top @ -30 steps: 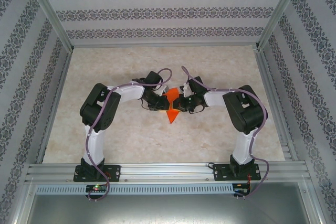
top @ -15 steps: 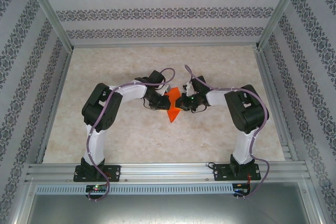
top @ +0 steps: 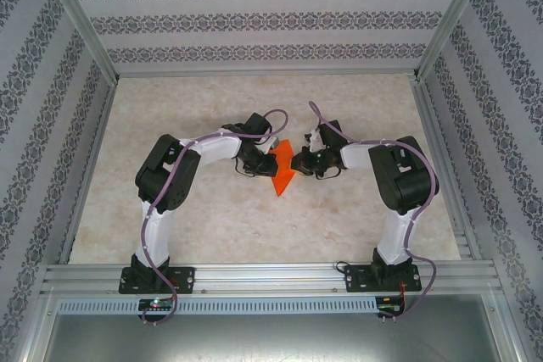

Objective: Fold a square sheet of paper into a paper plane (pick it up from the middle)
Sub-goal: Third fold the triangle at the center of the table.

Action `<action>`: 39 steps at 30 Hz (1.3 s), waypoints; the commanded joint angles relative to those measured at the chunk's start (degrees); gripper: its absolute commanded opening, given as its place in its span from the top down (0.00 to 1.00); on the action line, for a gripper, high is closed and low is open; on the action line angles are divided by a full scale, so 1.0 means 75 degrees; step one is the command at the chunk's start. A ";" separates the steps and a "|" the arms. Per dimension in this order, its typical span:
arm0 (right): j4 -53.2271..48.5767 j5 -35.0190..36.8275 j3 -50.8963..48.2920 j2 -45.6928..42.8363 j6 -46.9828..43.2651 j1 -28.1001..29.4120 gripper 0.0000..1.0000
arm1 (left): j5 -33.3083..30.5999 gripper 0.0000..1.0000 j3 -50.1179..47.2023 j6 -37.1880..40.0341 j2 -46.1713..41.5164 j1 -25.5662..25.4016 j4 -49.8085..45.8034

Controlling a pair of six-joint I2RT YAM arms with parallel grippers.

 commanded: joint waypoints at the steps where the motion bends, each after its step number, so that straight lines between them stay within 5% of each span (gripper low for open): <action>1: -0.0109 0.0661 -0.0155 -0.0085 -0.0262 -0.0298 0.96 | -0.1446 0.83 -0.0413 0.0263 0.0853 -0.0018 -0.0848; 17: -0.0625 0.0927 -0.0043 -0.0847 -0.0498 -0.0315 0.97 | -0.1172 0.83 -0.0355 0.0279 0.0826 -0.0015 -0.0836; 30: 0.0099 0.0430 -0.0672 -0.1022 0.0308 0.1007 0.98 | -0.1112 0.83 -0.0200 0.0305 0.0911 -0.0015 -0.0906; 39: 0.0227 0.0544 -0.1076 -0.1310 0.0451 0.1147 0.99 | -0.1130 0.83 -0.0203 0.0334 0.0946 -0.0015 -0.0928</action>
